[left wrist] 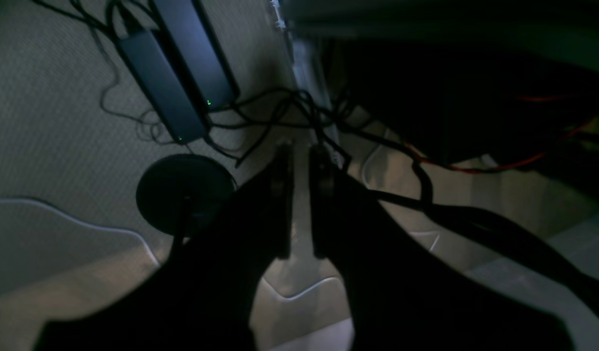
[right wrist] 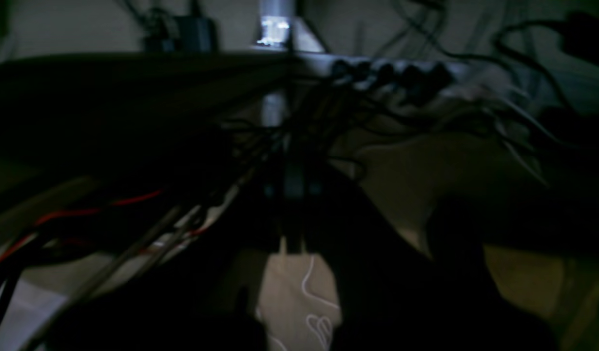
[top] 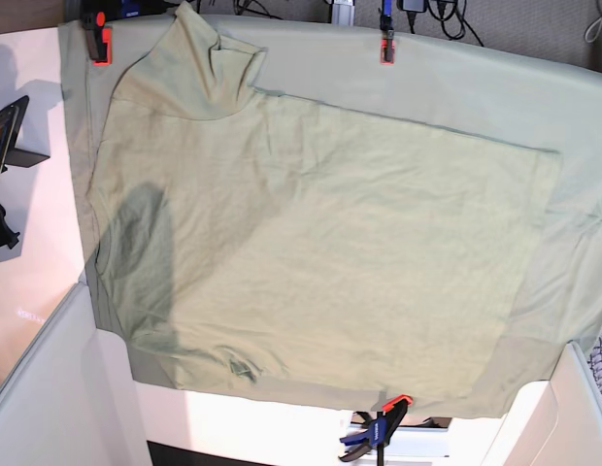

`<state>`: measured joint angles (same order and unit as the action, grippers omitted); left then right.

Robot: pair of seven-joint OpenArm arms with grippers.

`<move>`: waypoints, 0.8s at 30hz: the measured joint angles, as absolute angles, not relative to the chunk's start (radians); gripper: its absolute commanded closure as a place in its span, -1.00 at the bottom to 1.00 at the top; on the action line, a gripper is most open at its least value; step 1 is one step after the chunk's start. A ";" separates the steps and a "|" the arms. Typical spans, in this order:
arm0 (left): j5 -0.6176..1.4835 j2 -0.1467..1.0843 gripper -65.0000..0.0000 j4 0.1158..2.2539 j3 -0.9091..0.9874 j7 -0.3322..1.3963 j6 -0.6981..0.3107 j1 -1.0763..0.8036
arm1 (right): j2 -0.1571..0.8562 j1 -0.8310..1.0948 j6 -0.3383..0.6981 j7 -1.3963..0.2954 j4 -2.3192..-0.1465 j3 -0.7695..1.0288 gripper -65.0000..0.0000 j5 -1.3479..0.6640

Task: Fold the T-shirt properly
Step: 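Move both grippers toward the shirt's shoulder corners beside the collar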

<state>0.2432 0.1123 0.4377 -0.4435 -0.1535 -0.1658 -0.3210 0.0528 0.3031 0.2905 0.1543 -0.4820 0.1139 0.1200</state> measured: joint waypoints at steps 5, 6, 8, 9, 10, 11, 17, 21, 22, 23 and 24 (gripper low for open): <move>0.313 0.166 0.87 0.619 -0.342 -0.150 -0.331 -0.435 | 0.117 0.443 0.316 0.152 -0.664 0.079 1.00 -0.004; 0.333 0.170 0.87 0.654 -0.303 -0.150 -0.383 -0.461 | 0.133 0.477 0.314 0.149 -0.705 0.076 1.00 -0.026; 0.360 0.178 0.87 0.728 -0.226 -0.150 -0.473 -0.514 | 0.159 0.545 0.313 0.146 -0.793 0.074 1.00 -0.064; 0.370 0.182 0.87 0.768 -0.191 -0.147 -0.519 -0.539 | 0.171 0.579 0.312 0.143 -0.842 0.073 1.00 -0.084; 0.374 0.184 0.87 0.808 -0.158 -0.147 -0.562 -0.561 | 0.184 0.612 0.315 0.142 -0.892 0.073 1.00 -0.110; 0.376 0.190 0.87 0.849 -0.130 -0.149 -0.595 -0.585 | 0.195 0.647 0.315 0.142 -0.944 0.073 1.00 -0.135; 0.378 0.251 0.86 1.120 -0.041 -0.147 -0.678 -0.729 | 0.237 0.830 0.318 0.110 -1.309 0.075 1.00 -0.194; 0.376 0.270 0.86 1.301 0.013 -0.114 -0.680 -0.826 | 0.241 0.919 0.318 -0.014 -1.564 0.118 1.00 -0.286; 0.376 0.273 0.86 1.348 0.027 -0.103 -0.680 -0.848 | 0.241 0.933 0.317 -0.047 -1.625 0.136 1.00 -0.309; 0.376 0.275 0.86 1.394 0.045 -0.087 -0.680 -0.867 | 0.241 0.941 0.319 -0.080 -1.682 0.158 1.00 -0.336; 0.376 0.277 0.86 1.441 0.067 -0.064 -0.680 -0.884 | 0.241 0.946 0.318 -0.107 -1.735 0.181 1.00 -0.360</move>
